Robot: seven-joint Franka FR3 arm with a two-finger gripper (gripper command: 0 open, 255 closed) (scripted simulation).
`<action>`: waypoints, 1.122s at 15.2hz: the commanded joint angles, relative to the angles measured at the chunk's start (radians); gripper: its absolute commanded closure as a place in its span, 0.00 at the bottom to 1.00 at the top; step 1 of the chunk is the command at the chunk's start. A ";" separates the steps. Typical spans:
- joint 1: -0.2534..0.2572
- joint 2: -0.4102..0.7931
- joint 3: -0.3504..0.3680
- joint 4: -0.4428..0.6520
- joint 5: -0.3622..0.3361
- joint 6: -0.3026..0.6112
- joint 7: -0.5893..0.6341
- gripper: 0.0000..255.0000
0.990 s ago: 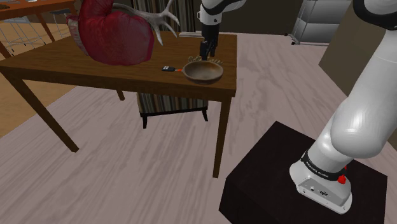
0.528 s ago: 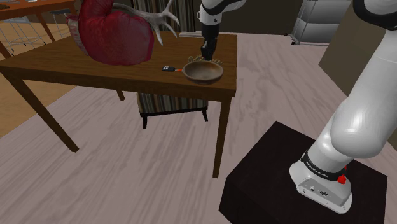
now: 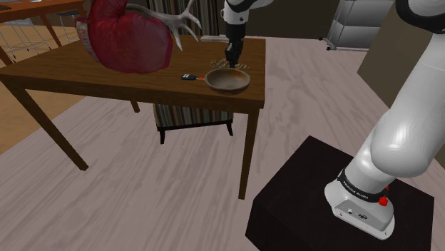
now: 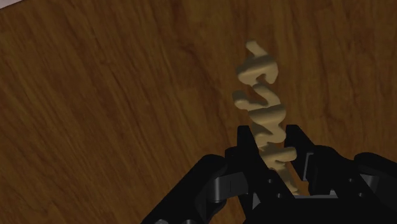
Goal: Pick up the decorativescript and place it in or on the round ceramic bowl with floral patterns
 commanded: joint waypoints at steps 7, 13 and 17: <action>-0.001 0.000 -0.001 0.104 0.000 -0.105 -0.002 1.00; -0.001 0.012 -0.001 0.200 0.001 -0.189 -0.003 1.00; -0.001 0.025 -0.001 0.273 0.001 -0.248 -0.004 1.00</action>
